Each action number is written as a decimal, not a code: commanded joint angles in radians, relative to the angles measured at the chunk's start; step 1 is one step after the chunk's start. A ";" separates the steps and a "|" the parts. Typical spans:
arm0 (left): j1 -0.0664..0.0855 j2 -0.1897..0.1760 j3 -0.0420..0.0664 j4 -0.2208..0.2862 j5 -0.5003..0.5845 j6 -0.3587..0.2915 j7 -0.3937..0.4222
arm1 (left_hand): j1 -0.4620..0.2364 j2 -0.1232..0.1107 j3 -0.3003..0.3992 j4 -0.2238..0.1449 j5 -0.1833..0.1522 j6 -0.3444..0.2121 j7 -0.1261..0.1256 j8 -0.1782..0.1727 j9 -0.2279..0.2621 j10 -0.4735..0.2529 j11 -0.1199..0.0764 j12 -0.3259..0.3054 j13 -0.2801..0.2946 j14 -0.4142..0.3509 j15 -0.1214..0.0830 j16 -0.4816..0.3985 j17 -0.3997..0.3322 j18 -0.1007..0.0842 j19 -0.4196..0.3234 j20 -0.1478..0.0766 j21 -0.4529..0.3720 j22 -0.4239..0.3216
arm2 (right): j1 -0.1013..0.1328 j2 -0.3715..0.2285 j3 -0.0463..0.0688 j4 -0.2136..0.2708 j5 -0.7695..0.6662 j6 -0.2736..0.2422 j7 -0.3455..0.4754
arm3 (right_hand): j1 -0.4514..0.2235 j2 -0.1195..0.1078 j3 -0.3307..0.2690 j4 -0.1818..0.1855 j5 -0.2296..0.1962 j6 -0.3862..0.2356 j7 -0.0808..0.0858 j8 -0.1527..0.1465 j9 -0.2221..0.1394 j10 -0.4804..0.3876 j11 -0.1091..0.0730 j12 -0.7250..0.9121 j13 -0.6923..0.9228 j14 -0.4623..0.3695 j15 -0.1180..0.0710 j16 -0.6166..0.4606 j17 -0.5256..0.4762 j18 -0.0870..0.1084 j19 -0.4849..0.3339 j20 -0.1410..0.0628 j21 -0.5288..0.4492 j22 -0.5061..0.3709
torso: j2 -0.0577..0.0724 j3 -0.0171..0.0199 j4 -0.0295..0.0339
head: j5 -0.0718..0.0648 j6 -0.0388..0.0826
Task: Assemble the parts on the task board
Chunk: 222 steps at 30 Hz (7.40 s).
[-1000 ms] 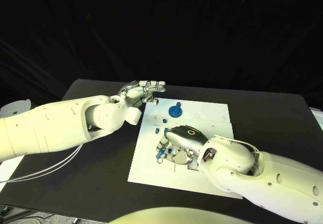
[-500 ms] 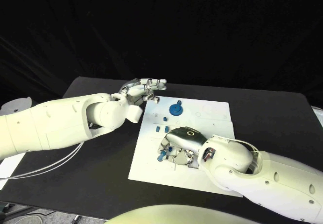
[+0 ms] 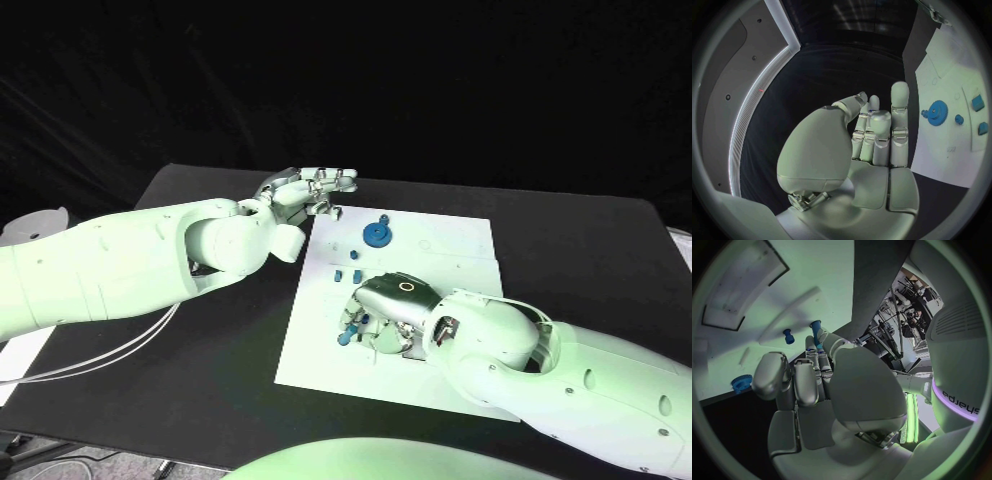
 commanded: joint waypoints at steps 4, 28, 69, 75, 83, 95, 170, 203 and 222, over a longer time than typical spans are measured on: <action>0.001 0.002 0.001 0.002 -0.003 0.019 0.005 | -0.001 0.006 -0.006 0.001 0.000 -0.002 0.001 -0.005 -0.001 -0.006 0.001 0.003 0.002 -0.008 0.002 -0.007 -0.001 0.021 -0.005 0.001 -0.004 -0.001 | -0.002 0.020 -0.006 -0.010 -0.054 0.028 -0.032 | -0.004 0.000 0.004 0.001 0.005 0.005 0.004 0.006 0.002 0.005 0.000 -0.002 0.001 0.047 -0.003 0.003 -0.003 0.002 0.002 -0.002 0.001 -0.002 | 0.001 0.0004 0.0012 | -0.004 -0.001; 0.001 0.000 0.001 0.003 -0.003 0.016 0.003 | -0.001 0.009 -0.010 -0.001 0.000 -0.003 0.001 -0.005 0.000 -0.009 0.001 0.010 0.003 -0.009 0.003 -0.006 -0.004 0.021 -0.005 0.002 -0.009 -0.005 | -0.001 0.011 -0.016 -0.010 -0.035 -0.058 -0.014 | -0.058 -0.058 -0.249 0.042 0.024 -0.200 0.046 -0.022 -0.045 -0.285 0.063 -0.026 0.001 0.034 0.050 -0.014 -0.044 0.013 -0.024 0.051 -0.037 -0.056 | 0.000 0.0006 0.0011 | -0.007 0.004; -0.001 -0.001 0.000 0.009 -0.003 0.021 -0.001 | -0.003 0.010 -0.013 -0.001 0.000 -0.003 0.001 -0.004 0.000 -0.011 0.001 0.012 0.003 -0.010 0.003 -0.007 -0.007 0.022 -0.005 0.002 -0.011 -0.007 | 0.000 -0.517 -0.009 0.274 0.304 -0.235 -0.490 | -0.152 0.013 -0.541 0.229 0.252 -0.108 -0.019 0.120 0.015 0.198 -0.047 1.128 1.147 0.076 -0.039 0.168 0.182 -0.033 0.066 -0.036 0.139 0.194 | -0.022 -0.0072 -0.0550 | -0.087 0.030; -0.001 -0.001 0.000 0.008 -0.003 0.022 0.000 | -0.003 0.010 -0.013 -0.001 0.000 -0.003 0.001 -0.004 0.000 -0.011 0.001 0.012 0.003 -0.010 0.003 -0.007 -0.007 0.022 -0.005 0.002 -0.011 -0.007 | -0.005 -0.488 -0.010 0.270 0.283 -0.217 -0.492 | -0.151 0.014 -0.551 0.229 0.250 -0.112 -0.018 0.124 0.020 0.198 -0.046 1.136 1.160 0.076 -0.038 0.171 0.186 -0.034 0.067 -0.036 0.142 0.198 | -0.022 -0.0087 -0.0560 | -0.083 0.029; -0.002 0.003 0.000 0.005 -0.003 0.023 -0.001 | -0.003 0.010 -0.013 -0.001 0.000 -0.003 0.001 -0.004 0.000 -0.011 0.001 0.012 0.003 -0.010 0.003 -0.007 -0.007 0.022 -0.005 0.002 -0.011 -0.007 | -0.015 -0.457 -0.011 0.259 0.256 -0.191 -0.488 | -0.146 0.018 -0.564 0.229 0.247 -0.121 -0.017 0.128 0.026 0.212 -0.045 1.171 1.203 0.084 -0.036 0.199 0.231 -0.041 0.078 -0.035 0.166 0.235 | -0.022 -0.0075 -0.0509 | -0.077 0.028; -0.003 0.001 0.000 0.005 -0.003 0.022 0.002 | -0.004 0.010 -0.014 0.000 0.000 -0.003 0.001 -0.004 0.000 -0.012 0.001 0.014 0.003 -0.010 0.003 -0.007 -0.008 0.022 -0.006 0.002 -0.013 -0.008 | -0.024 -0.423 -0.012 0.225 0.218 -0.109 -0.503 | -0.140 0.026 -0.585 0.229 0.230 -0.133 -0.014 0.135 0.039 0.235 -0.041 1.224 1.267 0.091 -0.033 0.226 0.275 -0.048 0.089 -0.032 0.191 0.275 | -0.022 -0.0079 -0.0516 | -0.070 0.029; -0.003 -0.008 0.000 0.017 -0.004 0.036 -0.007 | -0.003 0.012 -0.016 -0.003 0.000 -0.004 0.001 -0.004 0.000 -0.016 0.001 0.019 0.004 -0.012 0.003 -0.007 -0.012 0.022 -0.006 0.002 -0.016 -0.010 | -0.051 -0.241 0.003 0.199 0.356 -0.196 -0.561 | -0.263 0.123 -0.675 0.232 0.273 -0.053 -0.058 0.198 0.168 0.259 -0.078 1.236 1.324 0.089 -0.063 0.225 0.275 -0.048 0.085 -0.058 0.195 0.281 | -0.021 -0.0065 -0.0509 | -0.048 0.016; -0.003 -0.012 0.000 0.016 -0.004 0.037 -0.006 | -0.002 0.011 -0.017 -0.004 0.000 -0.004 0.001 -0.004 0.000 -0.017 0.001 0.020 0.004 -0.012 0.003 -0.007 -0.013 0.022 -0.006 0.002 -0.017 -0.011 | -0.051 -0.249 0.004 0.203 0.229 -0.195 -0.537 | -0.136 0.055 -0.509 0.110 0.045 -0.061 -0.062 0.209 0.251 0.258 -0.082 1.208 1.327 0.090 -0.066 0.223 0.277 -0.048 0.087 -0.061 0.192 0.284 | -0.022 -0.0064 -0.0528 | -0.049 0.016; -0.003 -0.011 0.000 0.015 -0.004 0.039 -0.007 | -0.002 0.011 -0.017 -0.004 0.000 -0.004 0.001 -0.004 0.000 -0.017 0.001 0.020 0.004 -0.012 0.003 -0.007 -0.013 0.022 -0.006 0.002 -0.017 -0.011 | -0.058 -0.255 0.003 0.192 0.206 -0.234 -0.528 | -0.146 0.065 -0.514 0.113 0.064 -0.058 -0.062 0.211 0.256 0.259 -0.083 1.208 1.329 0.090 -0.067 0.224 0.277 -0.048 0.087 -0.061 0.191 0.284 | -0.021 -0.0045 -0.0512 | -0.047 0.015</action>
